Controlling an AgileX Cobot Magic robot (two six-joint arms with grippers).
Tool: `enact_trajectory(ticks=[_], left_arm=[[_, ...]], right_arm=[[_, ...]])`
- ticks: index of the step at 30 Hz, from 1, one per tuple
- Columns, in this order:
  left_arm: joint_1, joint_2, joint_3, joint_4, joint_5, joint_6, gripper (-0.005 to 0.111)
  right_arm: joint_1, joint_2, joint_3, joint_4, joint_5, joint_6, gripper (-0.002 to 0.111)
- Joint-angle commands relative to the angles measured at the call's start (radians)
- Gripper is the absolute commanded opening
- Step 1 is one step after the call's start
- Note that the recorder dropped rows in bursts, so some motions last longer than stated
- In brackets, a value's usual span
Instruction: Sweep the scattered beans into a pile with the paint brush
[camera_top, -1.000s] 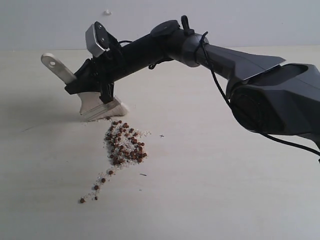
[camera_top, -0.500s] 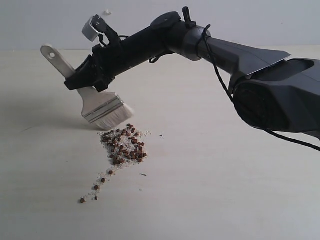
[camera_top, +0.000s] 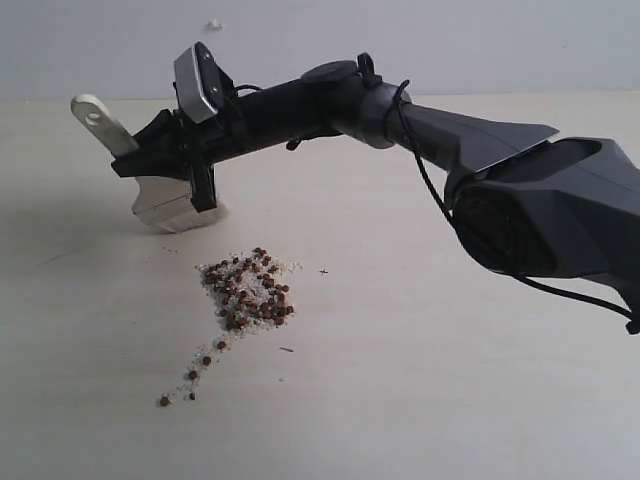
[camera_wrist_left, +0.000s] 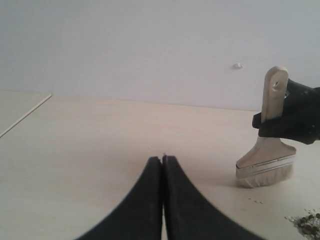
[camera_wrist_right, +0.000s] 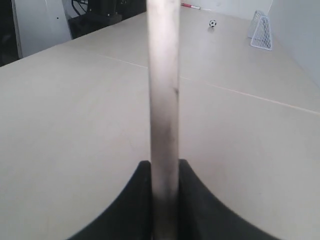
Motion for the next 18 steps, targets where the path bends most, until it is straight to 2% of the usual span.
enact_trajectory(ticks=[1,5,13,18], left_arm=[[0.001,-0.007,-0.001,-0.005,-0.004,0.0,0.0],[0.001,-0.007,-0.001,-0.005,-0.004,0.0,0.0],[0.001,-0.007,-0.001,-0.005,-0.004,0.0,0.0],[0.001,-0.007,-0.001,-0.005,-0.004,0.0,0.0]], right_arm=[[0.032,0.005,-0.001,-0.028,0.004,0.104,0.0],[0.063,-0.017,-0.001,-0.2,0.004,0.26,0.0],[0.066,-0.063,-0.001,-0.467,0.004,0.47,0.0],[0.066,-0.095,-0.001,-0.442,0.004,0.524,0.0]])
